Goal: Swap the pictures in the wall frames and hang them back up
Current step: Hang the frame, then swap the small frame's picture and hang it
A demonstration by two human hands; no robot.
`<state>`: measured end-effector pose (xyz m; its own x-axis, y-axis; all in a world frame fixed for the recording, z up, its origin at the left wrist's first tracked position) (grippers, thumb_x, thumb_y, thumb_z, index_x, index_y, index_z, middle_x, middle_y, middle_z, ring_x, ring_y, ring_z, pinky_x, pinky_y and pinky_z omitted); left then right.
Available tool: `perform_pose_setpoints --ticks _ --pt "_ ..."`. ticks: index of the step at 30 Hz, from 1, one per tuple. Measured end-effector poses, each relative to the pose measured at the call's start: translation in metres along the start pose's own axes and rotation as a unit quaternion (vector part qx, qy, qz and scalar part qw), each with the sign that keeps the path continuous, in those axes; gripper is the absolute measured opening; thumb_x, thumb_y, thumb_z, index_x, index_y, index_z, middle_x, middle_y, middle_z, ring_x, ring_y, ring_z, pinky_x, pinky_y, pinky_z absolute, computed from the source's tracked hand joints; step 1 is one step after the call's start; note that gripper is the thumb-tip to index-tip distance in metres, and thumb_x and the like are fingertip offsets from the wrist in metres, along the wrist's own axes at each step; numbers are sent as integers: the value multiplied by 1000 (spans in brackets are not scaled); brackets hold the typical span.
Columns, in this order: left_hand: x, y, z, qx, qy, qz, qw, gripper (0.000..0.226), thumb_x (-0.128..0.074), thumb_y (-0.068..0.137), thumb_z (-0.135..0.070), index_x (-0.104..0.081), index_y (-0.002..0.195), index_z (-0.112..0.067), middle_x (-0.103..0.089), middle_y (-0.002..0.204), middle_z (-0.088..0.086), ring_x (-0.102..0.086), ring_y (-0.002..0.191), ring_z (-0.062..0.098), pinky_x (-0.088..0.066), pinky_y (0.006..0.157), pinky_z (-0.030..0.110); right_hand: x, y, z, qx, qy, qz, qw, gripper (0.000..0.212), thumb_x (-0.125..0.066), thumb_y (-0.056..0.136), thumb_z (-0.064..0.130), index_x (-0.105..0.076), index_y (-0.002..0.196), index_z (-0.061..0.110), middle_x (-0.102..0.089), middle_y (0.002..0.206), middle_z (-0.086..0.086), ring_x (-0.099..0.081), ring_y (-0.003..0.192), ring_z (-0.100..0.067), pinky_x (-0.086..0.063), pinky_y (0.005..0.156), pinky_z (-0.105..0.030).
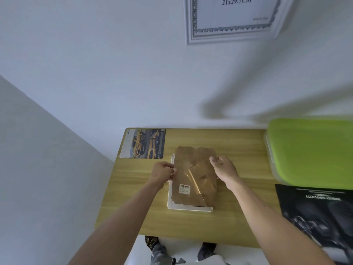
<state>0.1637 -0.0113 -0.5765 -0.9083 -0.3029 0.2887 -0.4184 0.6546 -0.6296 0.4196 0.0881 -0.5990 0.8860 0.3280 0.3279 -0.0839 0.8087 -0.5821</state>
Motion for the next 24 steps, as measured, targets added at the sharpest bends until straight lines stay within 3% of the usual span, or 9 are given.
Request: perform_pose_setpoints --ticks 2,6,8,11,13,15,19,22,24 --pt "-3 -1 -8 -4 -15 -4 1000 8 -65 83 6 -65 84 -2 -66 76 12 -61 65 25 -57 71 42 4 -5 -3 6 14 15 1000 50 -65 90 44 -53 130 17 -60 126 7 -60 111 -20 -50 91 -36" --pt "-21 -7 -28 -26 -72 -14 997 9 -63 86 8 -65 88 0 -65 75 12 -59 62 20 -51 55 28 20 -13 -19 3 54 30 998 38 -76 79 14 -61 113 21 -72 106 3 -68 97 -15 -50 77 -30" --pt "-41 -11 -40 -57 -69 0 996 13 -65 86 7 -69 96 2 -68 80 11 -62 66 19 -52 57 25 42 -16 -24 12 58 -9 998 38 -76 80 9 -61 113 21 -74 99 3 -69 93 -14 -53 79 -32" --pt "-86 -16 -56 -124 38 64 989 50 -70 81 0 -65 127 -17 -65 73 1 -61 67 12 -49 62 22 81 -20 -26 35 44 -79 995 35 -73 85 12 -63 117 22 -73 98 7 -69 92 -14 -54 80 -31" --pt "-119 -21 -57 -143 126 105 976 72 -73 77 -4 -50 140 -31 -60 69 0 -58 63 12 -45 54 18 103 -22 -27 50 25 -115 992 36 -69 89 11 -63 123 21 -72 102 5 -68 94 -15 -52 79 -30" --pt "-145 -23 -56 -140 173 124 967 82 -73 74 -2 -43 144 -32 -63 74 6 -61 65 18 -46 49 21 119 -22 -28 61 -4 -130 990 38 -66 88 13 -62 125 20 -71 106 2 -68 97 -18 -54 82 -32" --pt "-181 -22 -66 -179 276 91 940 50 -71 70 -8 -59 118 -14 -67 99 14 -64 94 32 -54 75 39 124 -15 -43 49 -85 -103 990 74 -73 82 25 -41 148 23 -47 143 -3 -53 126 -21 -47 102 -32" --pt "-198 -17 -67 -183 276 81 940 30 -67 74 -9 -64 104 -7 -69 95 14 -65 90 32 -52 71 37 122 -10 -50 66 -157 -92 981 72 -74 86 19 -39 150 20 -36 151 -5 -40 137 -20 -32 103 -21" --pt "-208 -13 -69 -189 293 74 934 20 -65 75 -8 -65 95 -4 -70 93 16 -65 91 34 -52 70 38 126 -4 -55 76 -180 -94 976 68 -73 88 19 -43 148 20 -36 151 -7 -37 139 -21 -31 109 -24"
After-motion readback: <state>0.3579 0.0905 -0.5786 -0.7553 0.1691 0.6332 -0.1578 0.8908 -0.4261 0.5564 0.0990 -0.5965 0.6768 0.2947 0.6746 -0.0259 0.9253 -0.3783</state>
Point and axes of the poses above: each hand's wrist, its own y-axis towards the middle knuckle, its own x-axis out of the back of the hand, z = x × y, the point moved 10 cm from there along y, towards the middle knuckle
